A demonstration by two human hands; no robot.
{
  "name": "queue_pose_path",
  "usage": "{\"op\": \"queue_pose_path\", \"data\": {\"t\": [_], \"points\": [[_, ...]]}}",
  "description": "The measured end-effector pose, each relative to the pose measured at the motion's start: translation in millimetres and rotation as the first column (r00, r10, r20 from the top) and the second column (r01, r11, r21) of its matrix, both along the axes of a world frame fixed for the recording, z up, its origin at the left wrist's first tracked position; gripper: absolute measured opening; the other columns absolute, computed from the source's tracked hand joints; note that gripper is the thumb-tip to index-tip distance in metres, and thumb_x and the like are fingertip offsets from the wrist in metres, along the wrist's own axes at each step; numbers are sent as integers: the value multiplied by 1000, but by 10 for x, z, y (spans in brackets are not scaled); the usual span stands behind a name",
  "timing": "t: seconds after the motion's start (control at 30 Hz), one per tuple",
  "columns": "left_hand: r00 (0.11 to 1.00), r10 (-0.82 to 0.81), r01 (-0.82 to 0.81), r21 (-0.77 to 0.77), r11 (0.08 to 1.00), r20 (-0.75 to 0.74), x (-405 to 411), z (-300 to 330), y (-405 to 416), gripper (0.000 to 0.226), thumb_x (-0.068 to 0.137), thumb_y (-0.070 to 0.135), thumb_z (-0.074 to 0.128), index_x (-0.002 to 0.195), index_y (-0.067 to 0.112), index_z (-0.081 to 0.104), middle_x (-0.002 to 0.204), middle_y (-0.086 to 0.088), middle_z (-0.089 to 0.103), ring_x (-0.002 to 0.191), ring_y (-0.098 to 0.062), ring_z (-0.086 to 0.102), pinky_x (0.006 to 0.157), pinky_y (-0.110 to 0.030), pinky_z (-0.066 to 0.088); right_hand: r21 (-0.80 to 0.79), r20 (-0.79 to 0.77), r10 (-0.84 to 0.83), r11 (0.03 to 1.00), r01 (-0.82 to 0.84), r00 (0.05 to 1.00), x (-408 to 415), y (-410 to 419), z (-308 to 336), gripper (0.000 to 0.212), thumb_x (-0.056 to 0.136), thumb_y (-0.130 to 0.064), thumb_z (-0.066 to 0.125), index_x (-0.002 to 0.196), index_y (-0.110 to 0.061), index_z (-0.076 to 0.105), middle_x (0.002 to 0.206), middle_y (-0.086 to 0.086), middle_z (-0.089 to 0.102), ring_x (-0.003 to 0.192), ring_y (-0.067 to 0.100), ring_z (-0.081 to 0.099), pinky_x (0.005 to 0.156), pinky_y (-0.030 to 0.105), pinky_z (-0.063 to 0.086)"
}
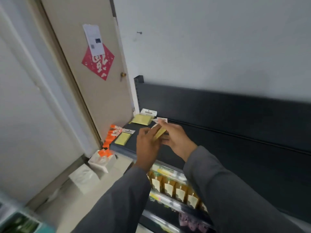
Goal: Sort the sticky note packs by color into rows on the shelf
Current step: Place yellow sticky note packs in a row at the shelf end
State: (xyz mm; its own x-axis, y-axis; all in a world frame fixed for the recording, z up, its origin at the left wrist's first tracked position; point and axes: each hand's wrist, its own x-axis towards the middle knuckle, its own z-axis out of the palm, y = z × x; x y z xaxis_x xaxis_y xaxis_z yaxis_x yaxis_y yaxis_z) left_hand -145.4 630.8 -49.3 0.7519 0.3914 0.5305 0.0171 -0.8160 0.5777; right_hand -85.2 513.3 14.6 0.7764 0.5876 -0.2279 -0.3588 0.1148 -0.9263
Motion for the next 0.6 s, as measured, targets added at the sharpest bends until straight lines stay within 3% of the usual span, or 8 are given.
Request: {"op": "queue_pose_path", "data": {"t": [0.1, 0.2, 0.27, 0.3, 0.37, 0.43, 0.5, 0.6], "points": [[994, -69, 74, 63, 995, -80, -145, -34, 432, 63, 85, 30, 73, 144, 34, 51, 121, -8, 56, 111, -19, 48, 88, -22, 40, -59, 56, -133, 989, 136, 990, -62, 533, -54, 24, 93, -30, 68, 108, -12, 73, 99, 13, 76, 82, 25, 72, 71, 40, 58], [976, -164, 180, 105, 978, -142, -145, -108, 830, 75, 82, 48, 70, 150, 38, 40, 143, 2, 48, 123, -7, 38, 105, -14, 31, -136, 90, -247, 957, 258, 965, -29, 906, -161, 17, 92, -28, 65, 89, -14, 74, 92, 16, 76, 80, 27, 74, 76, 54, 62], [983, -137, 153, 130, 980, -124, -19, -114, 1016, 73, 79, 49, 72, 145, 31, 46, 142, 5, 54, 128, -13, 49, 107, -27, 39, -218, 272, -296, 908, 359, 915, 43, 1124, -241, 28, 85, -40, 63, 77, -16, 75, 81, 9, 77, 77, 25, 74, 74, 54, 61], [987, -137, 143, 79, 987, -81, 45, -90, 1070, 63, 82, 43, 72, 139, 27, 52, 133, 6, 61, 122, -12, 56, 103, -29, 44, -234, 374, -269, 899, 371, 888, 90, 1209, -266, 34, 81, -48, 62, 76, -18, 76, 76, 4, 76, 77, 23, 74, 75, 48, 61], [991, -126, 130, -138, 982, 40, 115, 5, 1147, 38, 93, 26, 68, 130, 22, 58, 119, 10, 65, 106, -1, 61, 94, -15, 48, -211, 482, -197, 919, 332, 854, 162, 1350, -235, 41, 81, -61, 59, 83, -24, 78, 79, -3, 77, 83, 17, 73, 79, 39, 57], [990, -103, 132, -368, 920, 98, 213, 55, 1343, 40, 94, 10, 67, 132, 18, 58, 122, 6, 65, 106, -4, 62, 92, -13, 50, -189, 515, -198, 923, 335, 834, 329, 1445, -239, 43, 85, -62, 59, 96, -25, 76, 90, -6, 76, 91, 15, 71, 84, 36, 55], [986, -135, 166, -561, 811, 97, 343, 43, 1591, 52, 90, 3, 70, 138, 15, 53, 129, -1, 64, 115, -15, 63, 95, -24, 54, -243, 443, -207, 909, 339, 872, 587, 1491, -304, 38, 90, -54, 61, 102, -20, 72, 92, -5, 71, 86, 15, 67, 78, 32, 52], [967, -234, 227, -741, 632, 98, 441, 63, 1843, 52, 93, 3, 67, 138, 25, 52, 120, 12, 70, 115, -15, 67, 88, -33, 60, -198, 51, -61, 978, 70, 997, 838, 1553, -428, 32, 95, -39, 63, 111, -12, 71, 91, 3, 73, 73, 16, 62, 70, 31, 50]]}}
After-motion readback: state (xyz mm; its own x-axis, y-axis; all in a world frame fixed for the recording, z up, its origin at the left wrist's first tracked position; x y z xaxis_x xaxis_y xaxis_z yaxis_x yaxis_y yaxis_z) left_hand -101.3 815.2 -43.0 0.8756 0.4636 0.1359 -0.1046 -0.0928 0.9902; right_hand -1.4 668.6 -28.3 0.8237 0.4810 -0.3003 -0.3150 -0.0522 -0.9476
